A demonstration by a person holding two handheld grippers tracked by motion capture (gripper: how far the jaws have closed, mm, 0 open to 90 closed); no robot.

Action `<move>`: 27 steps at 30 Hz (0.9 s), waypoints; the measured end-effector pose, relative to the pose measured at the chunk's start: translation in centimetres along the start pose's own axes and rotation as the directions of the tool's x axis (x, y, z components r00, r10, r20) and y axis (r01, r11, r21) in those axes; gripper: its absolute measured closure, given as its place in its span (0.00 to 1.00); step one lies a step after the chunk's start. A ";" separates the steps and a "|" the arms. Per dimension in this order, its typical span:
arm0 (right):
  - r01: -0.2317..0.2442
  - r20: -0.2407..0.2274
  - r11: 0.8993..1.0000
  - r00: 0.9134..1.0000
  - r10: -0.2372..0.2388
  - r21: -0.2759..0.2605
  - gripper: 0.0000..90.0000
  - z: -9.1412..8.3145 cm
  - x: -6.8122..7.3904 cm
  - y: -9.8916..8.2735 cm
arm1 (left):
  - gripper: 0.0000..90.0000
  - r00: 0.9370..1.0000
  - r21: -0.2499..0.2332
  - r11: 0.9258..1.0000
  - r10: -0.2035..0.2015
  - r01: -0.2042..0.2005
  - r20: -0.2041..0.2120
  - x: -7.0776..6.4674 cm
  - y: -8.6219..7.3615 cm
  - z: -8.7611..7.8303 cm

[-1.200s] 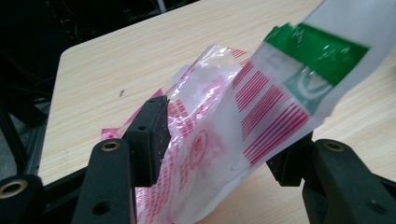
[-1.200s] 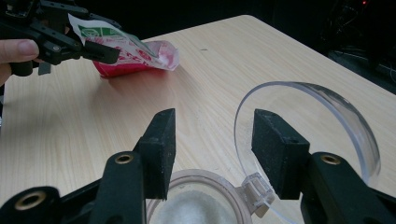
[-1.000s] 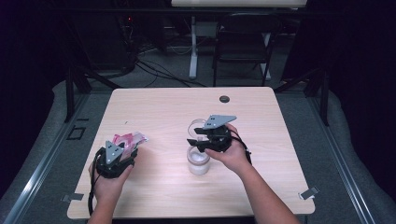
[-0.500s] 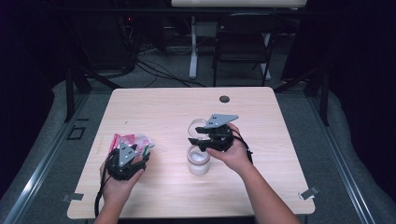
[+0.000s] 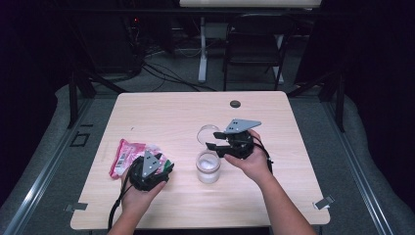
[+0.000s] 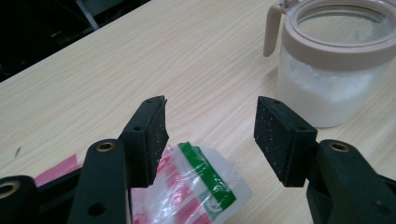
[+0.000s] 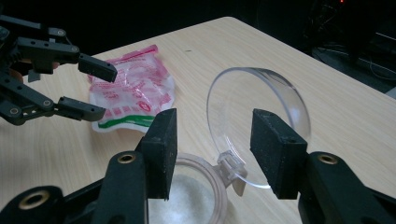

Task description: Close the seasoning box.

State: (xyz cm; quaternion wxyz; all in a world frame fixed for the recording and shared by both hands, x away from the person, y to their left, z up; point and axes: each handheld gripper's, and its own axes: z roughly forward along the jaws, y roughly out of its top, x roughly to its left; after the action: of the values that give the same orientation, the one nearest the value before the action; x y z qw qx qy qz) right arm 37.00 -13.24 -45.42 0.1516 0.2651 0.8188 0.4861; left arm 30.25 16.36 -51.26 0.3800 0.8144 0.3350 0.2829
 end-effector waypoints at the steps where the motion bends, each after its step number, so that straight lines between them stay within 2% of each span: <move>1: -0.005 0.006 1.000 1.000 0.005 -0.001 0.57 -0.1 -0.1 -0.1 | 0.49 1.000 0.006 1.000 0.007 -0.007 0.009 -0.1 0.1 0.1; 7: -0.022 0.035 1.000 0.999 0.022 -0.005 0.57 -1.1 -0.8 -0.4 | 0.49 1.000 -0.005 1.000 0.021 -0.021 0.023 -0.5 0.4 0.5; 12: -0.054 0.064 0.998 0.996 0.054 -0.014 0.57 -1.9 -1.6 -0.9 | 0.50 0.999 -0.003 1.000 0.029 -0.029 0.031 -0.7 0.6 0.7; 17: -0.091 0.089 0.996 0.992 0.093 -0.017 0.57 -2.2 -2.5 -1.3 | 0.50 0.999 -0.003 0.999 0.035 -0.035 0.035 -0.7 0.6 0.8; 22: -0.111 0.109 0.994 0.988 0.112 -0.019 0.56 -2.4 -3.2 -1.6 | 0.52 0.999 -0.014 0.999 0.033 -0.032 0.031 -0.8 0.7 0.6; 25: -0.121 0.137 0.993 0.983 0.122 -0.017 0.56 -2.4 -3.5 -1.8 | 0.53 0.999 -0.024 0.999 0.036 -0.035 0.030 -1.0 0.7 0.5; 27: -0.132 0.136 0.991 0.982 0.134 -0.020 0.56 -2.2 -3.7 -1.9 | 0.53 0.999 -0.025 0.999 0.034 -0.033 0.034 -1.1 0.7 0.4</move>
State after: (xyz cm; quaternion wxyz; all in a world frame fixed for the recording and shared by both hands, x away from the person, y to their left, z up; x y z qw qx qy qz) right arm 38.31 -17.73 -46.05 0.1761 0.3510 0.7843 0.4803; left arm 30.11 15.02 -51.12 0.3907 0.8200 0.3115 0.2794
